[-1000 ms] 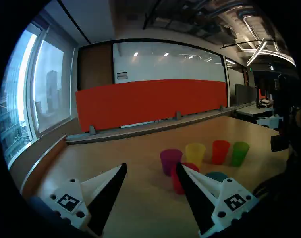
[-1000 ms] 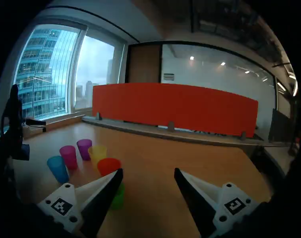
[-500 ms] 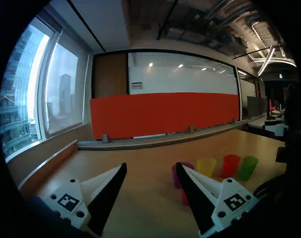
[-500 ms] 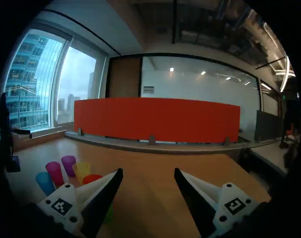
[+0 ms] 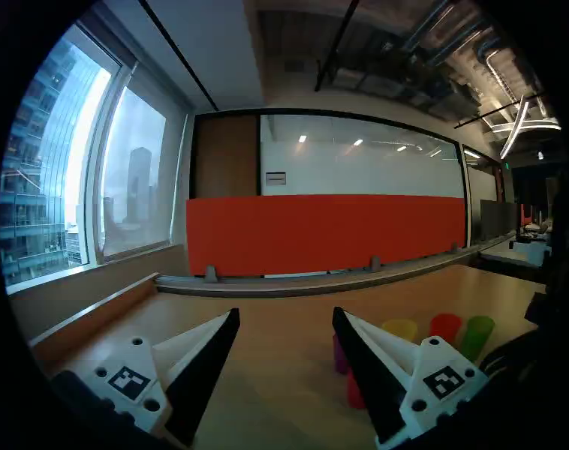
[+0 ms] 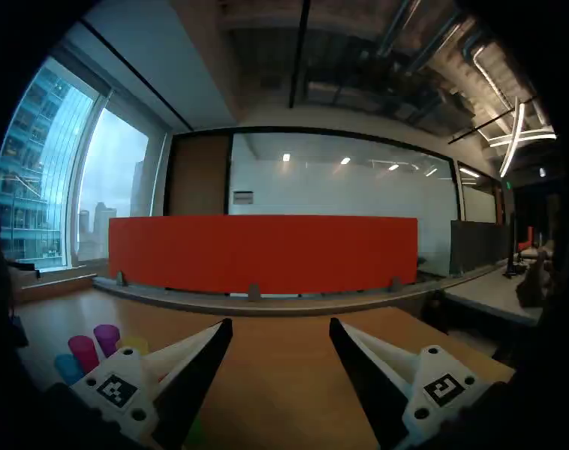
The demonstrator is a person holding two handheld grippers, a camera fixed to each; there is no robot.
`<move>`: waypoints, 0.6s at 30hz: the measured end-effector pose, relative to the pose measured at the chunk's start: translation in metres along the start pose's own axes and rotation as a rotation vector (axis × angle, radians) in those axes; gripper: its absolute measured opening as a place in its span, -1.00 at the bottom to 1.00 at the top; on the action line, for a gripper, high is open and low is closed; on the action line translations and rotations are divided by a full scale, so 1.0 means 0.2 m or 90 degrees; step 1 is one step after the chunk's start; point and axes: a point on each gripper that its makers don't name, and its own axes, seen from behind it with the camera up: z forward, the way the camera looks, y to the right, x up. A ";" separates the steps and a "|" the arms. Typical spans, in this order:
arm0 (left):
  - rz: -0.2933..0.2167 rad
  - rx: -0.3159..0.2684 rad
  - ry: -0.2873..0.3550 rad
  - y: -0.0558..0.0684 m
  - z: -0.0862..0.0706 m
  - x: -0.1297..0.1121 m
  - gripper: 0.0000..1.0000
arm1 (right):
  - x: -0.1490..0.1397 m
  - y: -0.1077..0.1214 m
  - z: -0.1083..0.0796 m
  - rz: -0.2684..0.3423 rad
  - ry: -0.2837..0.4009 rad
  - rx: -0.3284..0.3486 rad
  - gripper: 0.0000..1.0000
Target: Pour water
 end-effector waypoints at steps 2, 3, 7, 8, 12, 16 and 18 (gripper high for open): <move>-0.001 0.003 0.000 0.00 0.00 0.00 0.83 | 0.01 0.01 0.00 0.000 0.004 -0.009 1.00; -0.002 0.006 -0.001 0.00 0.01 -0.01 0.84 | 0.01 0.02 0.00 0.001 0.006 -0.013 1.00; -0.004 0.020 0.000 -0.02 0.00 -0.02 0.83 | 0.01 0.05 -0.01 0.007 0.008 -0.028 1.00; -0.005 0.024 0.002 -0.02 0.00 -0.02 0.83 | 0.01 0.05 -0.01 0.009 0.008 -0.031 1.00; 0.001 0.034 0.009 -0.03 -0.01 -0.04 0.83 | 0.03 0.06 -0.03 0.019 0.013 -0.035 1.00; 0.010 0.045 0.015 -0.05 -0.01 -0.06 0.83 | 0.04 0.06 -0.04 0.028 0.018 -0.034 1.00; 0.014 0.052 0.018 -0.06 -0.02 -0.06 0.83 | 0.06 0.07 -0.05 0.031 0.020 -0.035 1.00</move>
